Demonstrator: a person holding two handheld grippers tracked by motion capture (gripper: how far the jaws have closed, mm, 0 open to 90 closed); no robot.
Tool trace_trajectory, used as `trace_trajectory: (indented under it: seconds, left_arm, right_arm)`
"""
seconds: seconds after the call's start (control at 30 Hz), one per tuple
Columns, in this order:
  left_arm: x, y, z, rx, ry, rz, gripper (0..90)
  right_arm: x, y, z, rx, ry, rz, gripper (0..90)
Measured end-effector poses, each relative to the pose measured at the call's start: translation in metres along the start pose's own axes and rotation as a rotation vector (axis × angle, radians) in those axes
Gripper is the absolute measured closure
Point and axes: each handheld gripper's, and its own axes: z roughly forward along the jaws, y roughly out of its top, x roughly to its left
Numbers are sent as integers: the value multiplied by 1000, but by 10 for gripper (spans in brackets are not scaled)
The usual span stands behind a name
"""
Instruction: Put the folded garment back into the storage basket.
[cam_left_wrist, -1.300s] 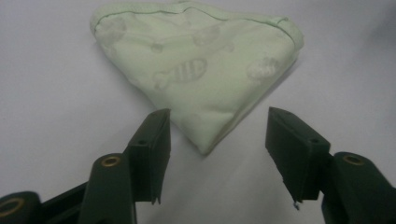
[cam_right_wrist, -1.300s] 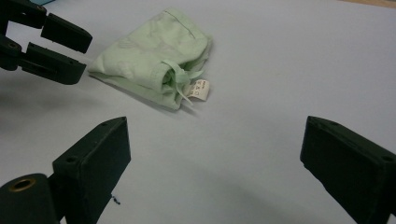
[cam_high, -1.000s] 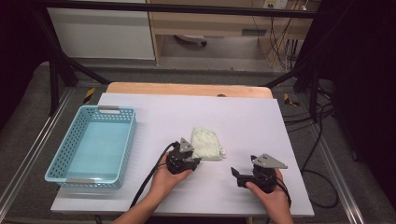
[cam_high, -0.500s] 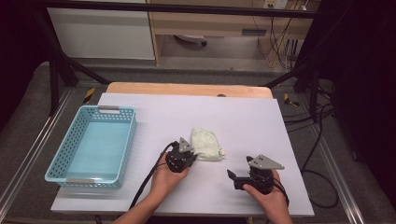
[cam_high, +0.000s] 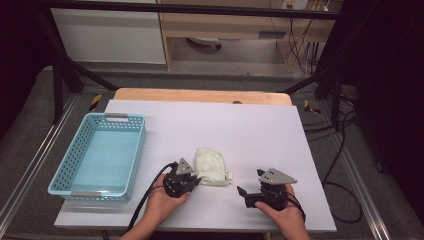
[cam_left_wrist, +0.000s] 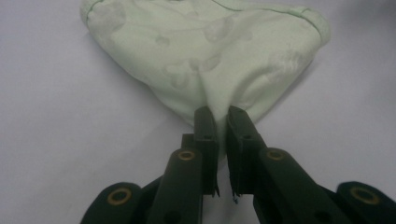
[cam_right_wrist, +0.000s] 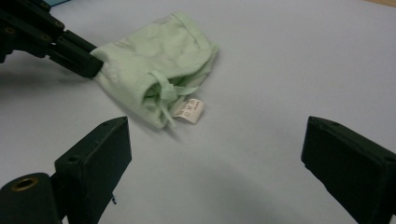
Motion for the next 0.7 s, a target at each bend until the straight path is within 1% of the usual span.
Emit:
trace_trajectory:
  seconds: [0.13,0.23,0.33,0.37,0.4,0.5,0.63,0.67,0.7]
  left_arm:
    - [-2,-10,-11,12,-4,9,836]
    - [-4,-16,-18,15,-9,7,836]
    - [-7,-21,-23,23,-17,16,836]
    - [-8,-23,-25,28,-19,21,836]
    - [-8,-24,-27,32,-22,25,836]
    - [-11,-29,-34,44,-32,40,836]
    - [-12,-37,-42,50,-38,40,836]
    - [-12,-38,-44,50,-39,41,836]
    - [-13,-40,-46,49,-40,38,833]
  right_arm:
    - [1,0,1,13,8,3,90]
    - [3,-1,2,39,17,13,101]
    - [6,-1,4,61,37,20,104]
    - [6,-1,4,61,37,20,104]
    - [10,-1,5,65,43,23,108]
    - [12,-1,7,70,53,14,108]
    - [19,1,10,77,74,14,120]
    - [20,1,11,77,79,8,122]
    - [25,2,12,81,91,0,131]
